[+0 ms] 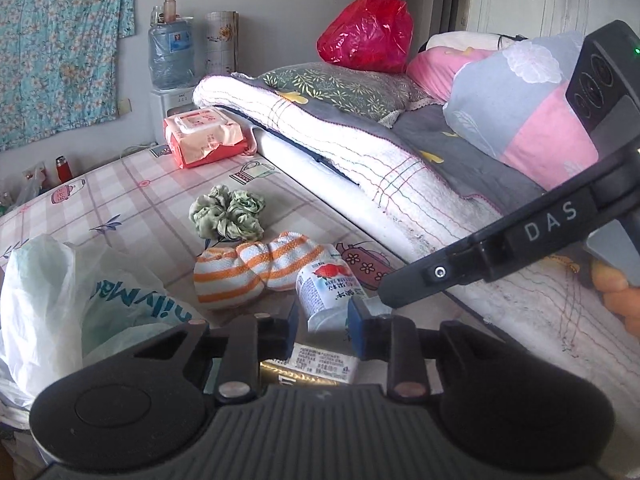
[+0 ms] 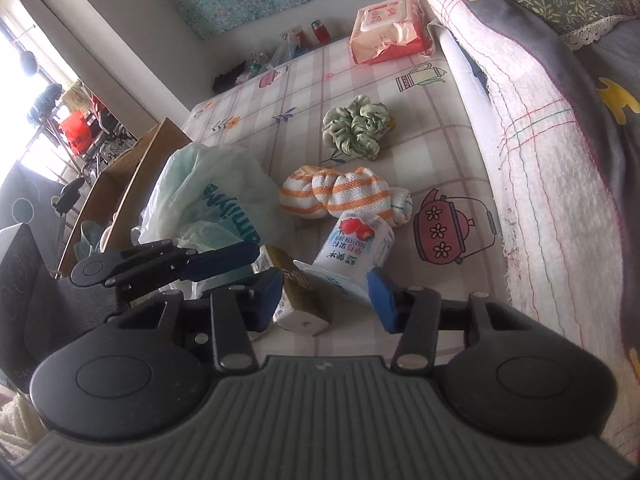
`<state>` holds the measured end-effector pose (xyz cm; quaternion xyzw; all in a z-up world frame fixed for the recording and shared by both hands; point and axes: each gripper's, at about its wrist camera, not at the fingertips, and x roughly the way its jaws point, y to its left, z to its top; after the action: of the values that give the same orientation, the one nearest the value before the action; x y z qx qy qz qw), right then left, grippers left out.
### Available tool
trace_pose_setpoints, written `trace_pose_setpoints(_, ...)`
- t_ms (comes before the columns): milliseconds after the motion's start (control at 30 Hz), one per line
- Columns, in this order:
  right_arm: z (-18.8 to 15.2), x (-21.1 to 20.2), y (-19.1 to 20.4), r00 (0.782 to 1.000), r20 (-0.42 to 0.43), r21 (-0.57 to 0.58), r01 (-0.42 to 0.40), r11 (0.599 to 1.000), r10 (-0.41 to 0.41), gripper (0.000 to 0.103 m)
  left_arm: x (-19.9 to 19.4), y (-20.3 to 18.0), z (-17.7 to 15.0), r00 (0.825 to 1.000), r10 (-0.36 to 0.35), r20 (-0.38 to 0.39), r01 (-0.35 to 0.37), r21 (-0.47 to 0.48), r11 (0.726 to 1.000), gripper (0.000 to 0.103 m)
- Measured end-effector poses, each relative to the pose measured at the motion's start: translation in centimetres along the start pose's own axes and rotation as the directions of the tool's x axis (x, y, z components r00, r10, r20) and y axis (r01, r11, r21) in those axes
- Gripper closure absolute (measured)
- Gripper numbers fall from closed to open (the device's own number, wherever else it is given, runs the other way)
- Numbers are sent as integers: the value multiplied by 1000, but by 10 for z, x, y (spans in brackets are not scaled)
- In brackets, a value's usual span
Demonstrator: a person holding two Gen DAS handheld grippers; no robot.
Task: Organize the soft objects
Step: 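Move both tools back to the bed toward the white yogurt bottle, then close the left tool on the white yogurt bottle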
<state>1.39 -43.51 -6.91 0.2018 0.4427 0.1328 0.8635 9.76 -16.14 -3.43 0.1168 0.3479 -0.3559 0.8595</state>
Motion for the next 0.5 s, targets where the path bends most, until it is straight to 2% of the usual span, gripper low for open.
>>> trace_pose_setpoints(167,2,20,-8,999,-39,-13,-5,1000,4,66,15,-1,-2,998,-10,-68,11,12,1000,77)
trace_pose_setpoints(267,2,27,-12,999,-49,-9,-4,1000,4,68,21,0,-4,996,-8,-85,9,13,1000,78)
trace_pose_setpoints(333,0,32,-15,998,-54,-1,-8,1000,8,71,25,-1,-5,995,-10,-99,11,9,1000,84)
trace_pose_setpoints(500,-4,41,-19,997,-74,18,-16,1000,18,78,28,0,-8,995,-12,-100,11,-11,1000,85)
